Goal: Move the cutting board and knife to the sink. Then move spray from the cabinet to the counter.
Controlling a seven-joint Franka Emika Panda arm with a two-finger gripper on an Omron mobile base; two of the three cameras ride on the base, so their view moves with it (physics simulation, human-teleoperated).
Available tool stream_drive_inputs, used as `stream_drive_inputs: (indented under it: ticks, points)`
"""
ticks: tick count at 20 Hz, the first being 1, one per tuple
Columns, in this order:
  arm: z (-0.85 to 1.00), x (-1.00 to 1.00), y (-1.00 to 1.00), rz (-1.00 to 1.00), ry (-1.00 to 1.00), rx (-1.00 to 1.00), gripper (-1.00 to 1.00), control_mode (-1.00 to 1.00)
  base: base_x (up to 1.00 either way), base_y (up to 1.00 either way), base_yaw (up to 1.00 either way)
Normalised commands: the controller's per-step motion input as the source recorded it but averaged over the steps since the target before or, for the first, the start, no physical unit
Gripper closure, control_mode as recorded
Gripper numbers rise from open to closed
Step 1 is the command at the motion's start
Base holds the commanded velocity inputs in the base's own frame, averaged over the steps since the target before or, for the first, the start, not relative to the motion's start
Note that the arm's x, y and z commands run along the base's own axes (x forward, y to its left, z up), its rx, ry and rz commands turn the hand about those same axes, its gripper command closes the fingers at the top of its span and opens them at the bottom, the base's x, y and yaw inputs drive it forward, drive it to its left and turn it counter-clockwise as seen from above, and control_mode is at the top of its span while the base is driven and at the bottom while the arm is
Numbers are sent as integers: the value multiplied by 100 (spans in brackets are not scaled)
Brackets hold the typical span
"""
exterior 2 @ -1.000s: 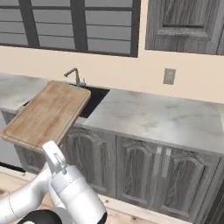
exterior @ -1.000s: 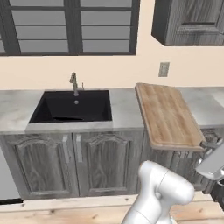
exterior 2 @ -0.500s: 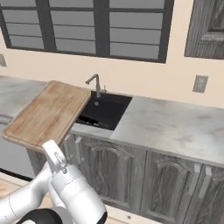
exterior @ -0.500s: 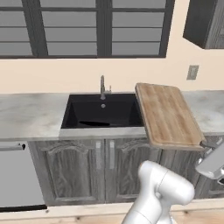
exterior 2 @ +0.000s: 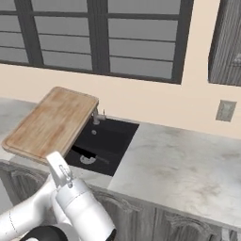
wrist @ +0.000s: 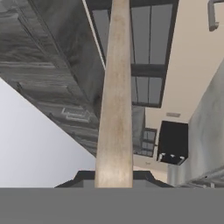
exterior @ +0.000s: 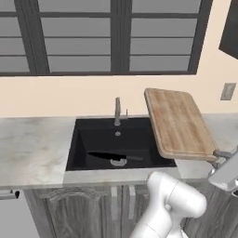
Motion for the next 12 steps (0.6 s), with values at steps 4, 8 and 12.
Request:
stream_drive_inputs:
  ticks: [4, 8, 12]
  points:
    - [0, 0, 0, 0, 0, 0, 100, 100, 98, 61, 0]
    - [0, 0, 0, 0, 0, 0, 100, 100, 92, 47, -1]
    - [0, 0, 0, 0, 0, 0, 100, 100, 96, 28, -21]
